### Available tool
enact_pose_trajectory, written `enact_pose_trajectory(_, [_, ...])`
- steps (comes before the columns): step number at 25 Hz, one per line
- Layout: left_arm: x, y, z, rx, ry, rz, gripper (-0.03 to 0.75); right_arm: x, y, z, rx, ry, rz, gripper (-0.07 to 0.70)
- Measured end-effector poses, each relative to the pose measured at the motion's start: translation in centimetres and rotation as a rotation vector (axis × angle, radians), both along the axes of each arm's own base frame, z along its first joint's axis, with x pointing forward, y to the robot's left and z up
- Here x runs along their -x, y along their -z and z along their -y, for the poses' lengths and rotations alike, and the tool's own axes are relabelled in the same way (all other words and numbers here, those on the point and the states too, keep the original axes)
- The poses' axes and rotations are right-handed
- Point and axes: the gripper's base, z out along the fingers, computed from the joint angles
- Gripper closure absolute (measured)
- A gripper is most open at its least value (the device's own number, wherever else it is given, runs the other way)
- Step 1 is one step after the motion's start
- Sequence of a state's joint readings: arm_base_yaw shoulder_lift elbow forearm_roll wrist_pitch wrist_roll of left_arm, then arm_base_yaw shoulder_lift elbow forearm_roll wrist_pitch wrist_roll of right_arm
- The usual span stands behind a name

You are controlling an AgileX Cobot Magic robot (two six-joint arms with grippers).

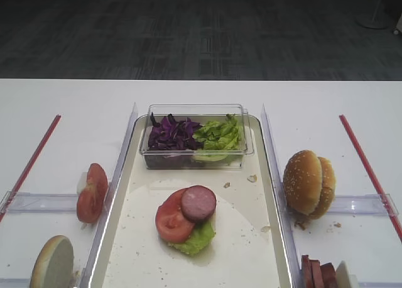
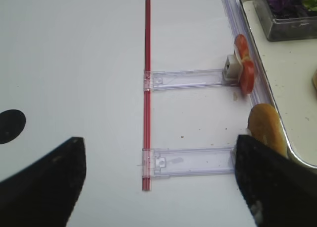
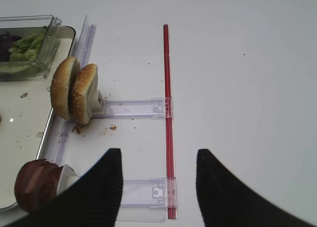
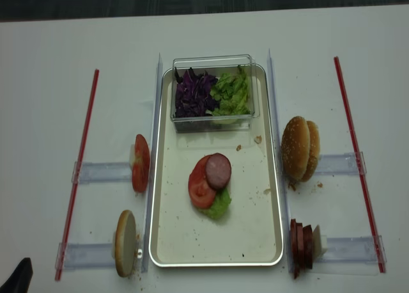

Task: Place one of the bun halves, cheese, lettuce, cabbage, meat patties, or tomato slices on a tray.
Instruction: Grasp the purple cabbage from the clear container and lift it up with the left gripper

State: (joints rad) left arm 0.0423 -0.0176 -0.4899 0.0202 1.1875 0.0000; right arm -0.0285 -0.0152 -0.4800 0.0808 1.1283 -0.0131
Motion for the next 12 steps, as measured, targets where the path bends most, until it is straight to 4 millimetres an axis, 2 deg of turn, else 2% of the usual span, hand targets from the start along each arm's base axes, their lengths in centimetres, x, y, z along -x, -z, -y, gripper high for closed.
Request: enact_pose_trajectory(12, [0.0, 0.0, 0.0, 0.0, 0.0, 0.0, 0.149, 0.0, 0.0, 0.0, 0.0, 0.0, 0.0, 0.253])
